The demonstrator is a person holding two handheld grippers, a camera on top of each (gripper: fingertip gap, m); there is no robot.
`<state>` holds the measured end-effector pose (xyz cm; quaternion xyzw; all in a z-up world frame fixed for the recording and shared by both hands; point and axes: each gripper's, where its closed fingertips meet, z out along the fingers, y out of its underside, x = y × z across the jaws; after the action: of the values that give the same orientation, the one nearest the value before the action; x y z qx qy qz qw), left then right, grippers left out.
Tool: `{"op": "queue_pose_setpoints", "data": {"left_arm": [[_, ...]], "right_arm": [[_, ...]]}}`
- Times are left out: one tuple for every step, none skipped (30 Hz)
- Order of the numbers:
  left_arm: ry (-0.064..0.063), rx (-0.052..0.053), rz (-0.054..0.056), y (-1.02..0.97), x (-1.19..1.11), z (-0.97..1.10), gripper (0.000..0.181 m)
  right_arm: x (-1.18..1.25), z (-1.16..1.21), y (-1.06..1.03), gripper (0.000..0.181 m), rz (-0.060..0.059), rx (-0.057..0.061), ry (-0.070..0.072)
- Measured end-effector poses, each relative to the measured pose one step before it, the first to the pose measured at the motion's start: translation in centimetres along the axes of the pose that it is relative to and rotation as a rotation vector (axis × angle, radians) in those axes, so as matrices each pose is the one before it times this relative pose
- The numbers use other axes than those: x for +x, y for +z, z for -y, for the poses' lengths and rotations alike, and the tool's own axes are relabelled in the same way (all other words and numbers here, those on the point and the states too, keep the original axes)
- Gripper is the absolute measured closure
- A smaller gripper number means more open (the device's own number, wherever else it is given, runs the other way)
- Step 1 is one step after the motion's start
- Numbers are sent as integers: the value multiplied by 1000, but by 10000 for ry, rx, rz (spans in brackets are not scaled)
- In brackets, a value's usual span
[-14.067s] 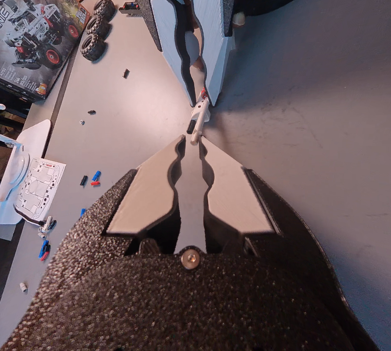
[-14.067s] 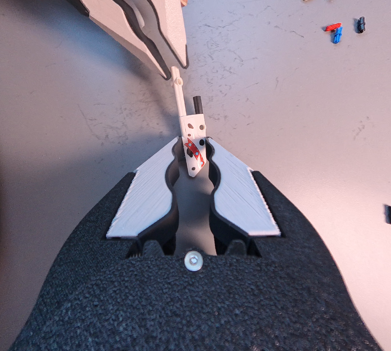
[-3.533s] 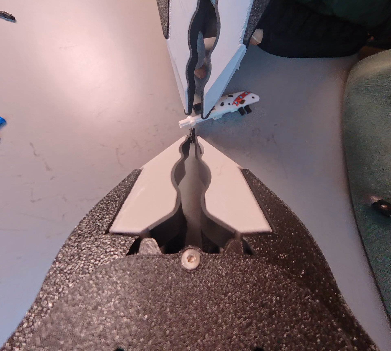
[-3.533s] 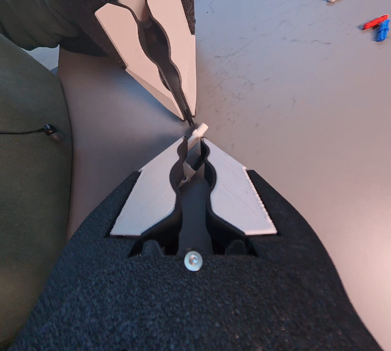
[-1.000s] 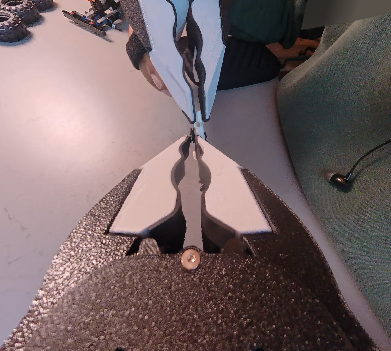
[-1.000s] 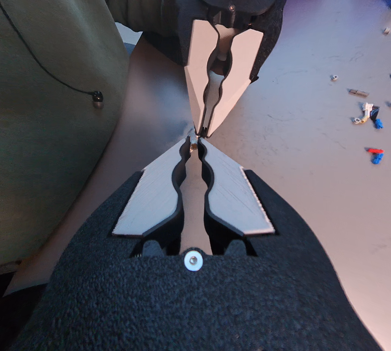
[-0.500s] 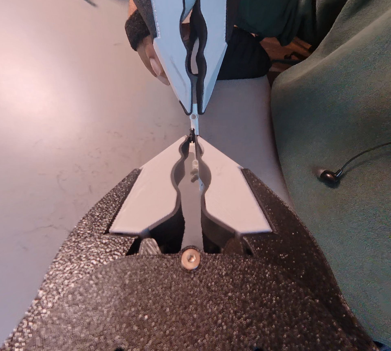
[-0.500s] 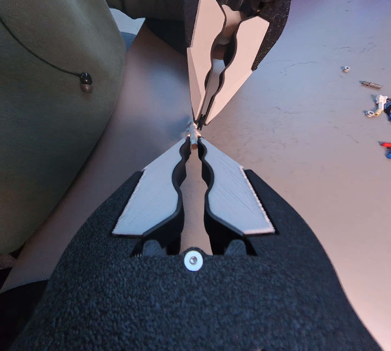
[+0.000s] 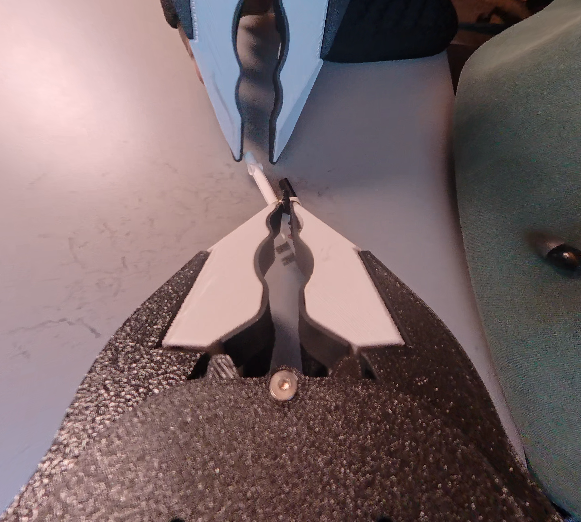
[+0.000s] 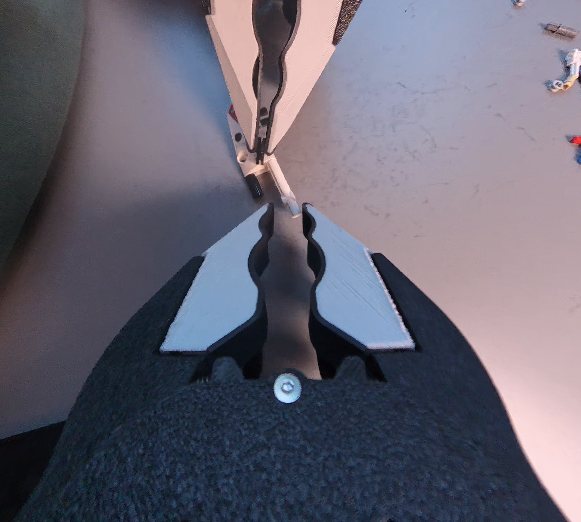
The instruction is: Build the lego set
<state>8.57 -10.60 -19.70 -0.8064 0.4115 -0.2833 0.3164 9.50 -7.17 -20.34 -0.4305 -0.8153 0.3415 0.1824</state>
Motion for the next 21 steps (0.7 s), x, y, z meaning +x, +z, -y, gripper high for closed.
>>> {"op": "queue_pose_setpoints", "data": {"left_arm": [[22,20,-28,60,195,9,177],[18,14,27,13,39,-15,177],[4,8,-7,-26,48,-26,177],[-17,6,-31,-24,50,-28,177],[-8,10,-34,-18,55,-34,177],[2,8,-25,5,78,-15,177],[26,0,15,15,53,-12,177],[47,-14,9,16,87,-6,177],[47,-12,6,35,108,-5,177],[40,-4,-18,34,157,-15,177],[19,8,43,16,44,4,177],[14,14,87,-17,-40,-12,177],[4,17,106,-26,-93,-21,177],[-4,20,119,-36,-133,7,177],[-4,8,61,-10,-56,6,177],[3,-7,43,21,-11,2,177],[14,0,90,26,-78,24,177],[6,-6,47,42,-3,18,177],[8,7,32,30,1,21,177],[10,10,32,21,-20,20,177],[11,9,32,10,-17,9,177]], "right_arm": [[-210,-35,80,161,118,33,150],[-132,-196,124,158,67,-96,114],[39,-189,138,155,-14,-130,77],[18,99,29,155,18,13,40],[-57,23,63,155,108,-71,24],[63,24,115,157,45,-89,-26],[24,35,136,161,71,-105,-95],[-13,41,151,164,107,-128,-112],[33,57,154,169,119,-128,-73],[26,40,129,169,155,-126,-72],[77,61,61,169,139,-75,-80],[159,89,28,169,74,6,-55],[398,148,24,169,-71,93,50],[476,171,21,168,-142,130,162],[439,222,5,168,-157,166,243],[737,146,3,167,-370,125,352],[769,65,-26,167,-410,90,448],[350,89,-92,166,-171,99,522],[-91,21,-156,162,79,79,579],[-87,-75,-213,161,81,32,696],[-112,3,-278,159,140,123,788]]}}
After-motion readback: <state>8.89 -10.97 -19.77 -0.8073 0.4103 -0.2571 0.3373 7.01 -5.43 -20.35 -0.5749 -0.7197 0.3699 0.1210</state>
